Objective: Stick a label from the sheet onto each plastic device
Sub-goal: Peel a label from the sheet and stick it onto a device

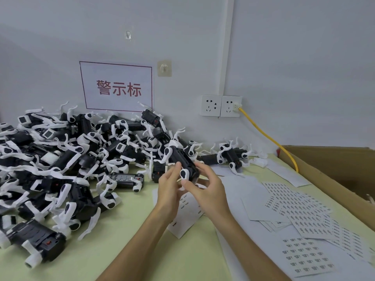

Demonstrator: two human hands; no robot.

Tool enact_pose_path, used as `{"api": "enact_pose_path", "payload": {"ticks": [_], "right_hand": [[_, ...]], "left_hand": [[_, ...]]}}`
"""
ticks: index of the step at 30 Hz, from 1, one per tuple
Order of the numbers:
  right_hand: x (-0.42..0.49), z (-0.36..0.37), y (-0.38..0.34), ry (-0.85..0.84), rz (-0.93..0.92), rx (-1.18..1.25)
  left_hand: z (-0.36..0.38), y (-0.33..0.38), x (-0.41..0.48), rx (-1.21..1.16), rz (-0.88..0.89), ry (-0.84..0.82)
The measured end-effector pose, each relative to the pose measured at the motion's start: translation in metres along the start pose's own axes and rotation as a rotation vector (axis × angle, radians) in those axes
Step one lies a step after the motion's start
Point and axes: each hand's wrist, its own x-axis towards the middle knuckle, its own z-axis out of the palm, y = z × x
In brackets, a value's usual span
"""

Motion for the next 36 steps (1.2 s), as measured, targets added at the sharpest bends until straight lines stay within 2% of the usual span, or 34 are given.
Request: {"api": "enact_pose_path", "payload": {"ticks": [5, 8, 11, 13, 14, 17, 19, 21, 23, 26, 28, 32, 34, 36], "right_hand": [[0.002, -0.005, 0.003, 0.019, 0.016, -0.092], [0.005, -0.008, 0.001, 0.043, 0.075, -0.063], [0.017, -0.020, 0.002, 0.127, 0.404, 0.286], [0.025, -0.033, 0.003, 0.159, 0.600, 0.576], [0.027, -0.042, 0.005, 0.192, 0.640, 0.711], [0.035, -0.078, 0.005, 0.343, 0.512, 0.906], [0.042, -0.106, 0.004, 0.449, 0.355, 1.062], [0.043, -0.135, 0.003, 0.555, 0.204, 1.226], [0.043, -0.155, 0.004, 0.660, 0.159, 1.187], [0.040, -0.153, 0.008, 0.739, 0.228, 1.074], [0.039, -0.136, 0.005, 0.686, 0.299, 1.076], [0.042, -0.107, 0.001, 0.504, 0.359, 0.966], [0.041, -0.099, 0.001, 0.452, 0.354, 0.888], [0.041, -0.095, 0.000, 0.427, 0.358, 0.831]], "left_hand": [[-0.001, -0.007, 0.004, 0.141, -0.041, 0.061], [-0.002, -0.012, 0.006, 0.308, 0.026, 0.096], [-0.008, -0.009, 0.008, 0.430, 0.095, 0.140], [-0.013, -0.007, 0.010, 0.398, 0.106, 0.210], [-0.016, -0.006, 0.011, 0.362, 0.110, 0.267], [-0.026, -0.003, 0.015, 0.245, 0.167, 0.481], [-0.036, 0.000, 0.018, 0.182, 0.188, 0.600], [-0.046, 0.001, 0.023, 0.169, 0.187, 0.617], [-0.053, 0.001, 0.026, 0.261, 0.181, 0.554], [-0.057, -0.004, 0.027, 0.449, 0.086, 0.376], [-0.059, -0.007, 0.027, 0.495, 0.007, 0.296], [-0.064, 0.001, 0.031, 0.427, -0.067, 0.268], [-0.063, 0.000, 0.031, 0.449, -0.036, 0.279], [-0.061, -0.004, 0.030, 0.530, 0.064, 0.366]]}}
